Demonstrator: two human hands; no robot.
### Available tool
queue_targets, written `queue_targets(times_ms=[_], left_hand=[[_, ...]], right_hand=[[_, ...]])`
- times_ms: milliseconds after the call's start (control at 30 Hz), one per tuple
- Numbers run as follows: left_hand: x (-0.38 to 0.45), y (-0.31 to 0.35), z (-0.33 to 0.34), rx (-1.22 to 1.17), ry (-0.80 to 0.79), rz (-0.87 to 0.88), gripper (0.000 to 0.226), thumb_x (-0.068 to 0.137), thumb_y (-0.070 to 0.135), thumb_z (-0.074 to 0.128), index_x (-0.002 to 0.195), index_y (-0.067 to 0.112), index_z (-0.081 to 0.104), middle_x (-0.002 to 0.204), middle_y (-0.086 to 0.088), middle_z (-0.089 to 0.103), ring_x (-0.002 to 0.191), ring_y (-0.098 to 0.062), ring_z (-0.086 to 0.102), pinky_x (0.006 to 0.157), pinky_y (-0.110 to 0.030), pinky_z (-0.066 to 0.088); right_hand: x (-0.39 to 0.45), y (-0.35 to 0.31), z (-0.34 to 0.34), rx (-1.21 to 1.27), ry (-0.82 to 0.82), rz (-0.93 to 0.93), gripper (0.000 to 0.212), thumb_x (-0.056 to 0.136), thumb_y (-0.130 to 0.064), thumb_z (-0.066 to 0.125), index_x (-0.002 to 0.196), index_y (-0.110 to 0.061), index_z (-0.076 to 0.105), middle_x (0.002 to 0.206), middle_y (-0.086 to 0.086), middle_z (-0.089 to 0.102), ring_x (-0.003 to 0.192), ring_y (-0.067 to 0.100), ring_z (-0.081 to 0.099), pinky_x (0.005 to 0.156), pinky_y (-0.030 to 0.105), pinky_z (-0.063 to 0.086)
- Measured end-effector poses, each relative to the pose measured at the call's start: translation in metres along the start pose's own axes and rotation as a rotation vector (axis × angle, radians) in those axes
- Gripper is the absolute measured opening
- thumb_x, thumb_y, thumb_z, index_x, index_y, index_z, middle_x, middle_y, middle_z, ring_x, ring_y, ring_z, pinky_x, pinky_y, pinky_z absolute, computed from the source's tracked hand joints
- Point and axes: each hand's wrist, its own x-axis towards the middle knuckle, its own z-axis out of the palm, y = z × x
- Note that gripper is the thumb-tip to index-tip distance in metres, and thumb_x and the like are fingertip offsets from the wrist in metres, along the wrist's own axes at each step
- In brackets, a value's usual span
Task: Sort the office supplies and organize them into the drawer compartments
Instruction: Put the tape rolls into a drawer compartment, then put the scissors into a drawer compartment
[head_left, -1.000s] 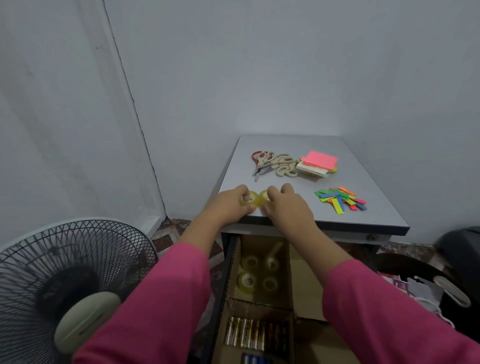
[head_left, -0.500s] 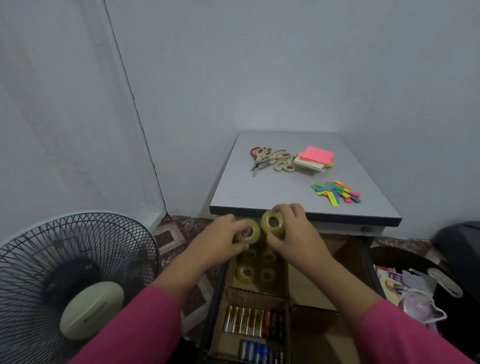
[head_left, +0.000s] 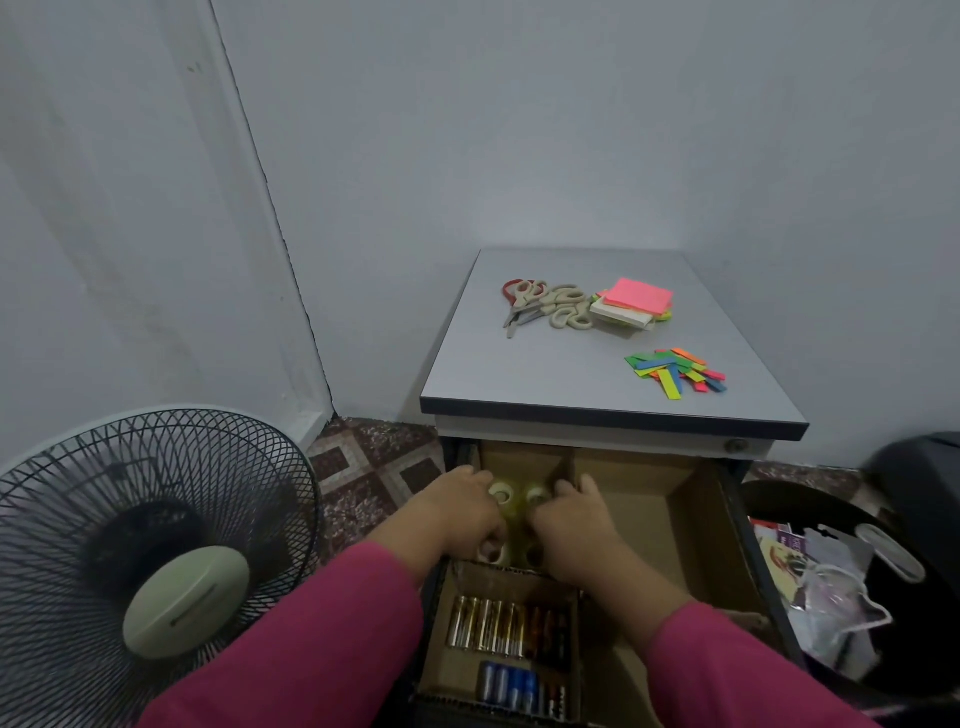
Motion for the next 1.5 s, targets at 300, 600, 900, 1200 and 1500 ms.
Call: queue_targets(times_ms=[300,600,900,1200,1500], left_hand=[[0.011,0.001,0.008,0.003,-0.051,0.008,0.018,0.089,0.025,0.059,0.103,0.032,0.067,0.109,0.004,0.06,0.111,-0.02,0.039,0.087,-0.035,0.027],[0.01,0.0,0.015,-0.034,0.019,-0.005,0.015,0.088,0.024,0.058,0.1,0.03,0.066,0.105,0.005,0.061,0.109,-0.019,0.04,0.086,-0.036,0.027],[0.008,0.001,0.02,-0.138,0.127,-0.043,0.02,0.086,0.014,0.055,0.103,0.026,0.054,0.107,-0.001,0.06,0.108,-0.022,0.042,0.093,-0.039,0.032],[-0.014,0.0,0.021,-0.385,0.777,-0.142,0.026,0.096,0.033,0.044,0.116,0.024,0.059,0.108,0.008,0.062,0.101,-0.009,0.053,0.089,-0.029,0.043],[0.03,-0.053,-0.055,-0.759,0.882,-0.519,0.041,0.101,0.026,0.041,0.141,0.017,0.041,0.142,-0.002,0.045,0.131,-0.017,0.038,0.106,-0.033,0.034]], right_hand=[[0.011,0.001,0.012,0.063,-0.07,0.003,0.032,0.089,-0.029,0.057,0.121,-0.027,0.058,0.123,0.003,0.057,0.122,0.024,0.043,0.11,0.047,0.016],[0.005,-0.001,0.016,0.183,-0.004,0.029,0.028,0.091,-0.021,0.052,0.117,-0.027,0.061,0.118,0.001,0.061,0.118,0.022,0.045,0.104,0.041,0.023],[0.001,-0.002,0.019,0.29,0.061,0.034,0.03,0.092,-0.019,0.051,0.119,-0.029,0.061,0.117,0.0,0.061,0.118,0.02,0.045,0.104,0.041,0.024],[-0.022,0.002,0.028,0.357,0.605,0.049,0.037,0.068,-0.026,0.081,0.104,-0.024,0.07,0.113,-0.003,0.067,0.112,0.02,0.057,0.097,0.043,0.045],[0.044,0.05,-0.069,0.689,0.765,0.255,0.042,0.096,-0.018,0.051,0.137,-0.016,0.048,0.148,0.007,0.037,0.137,0.019,0.033,0.107,0.031,0.034]])
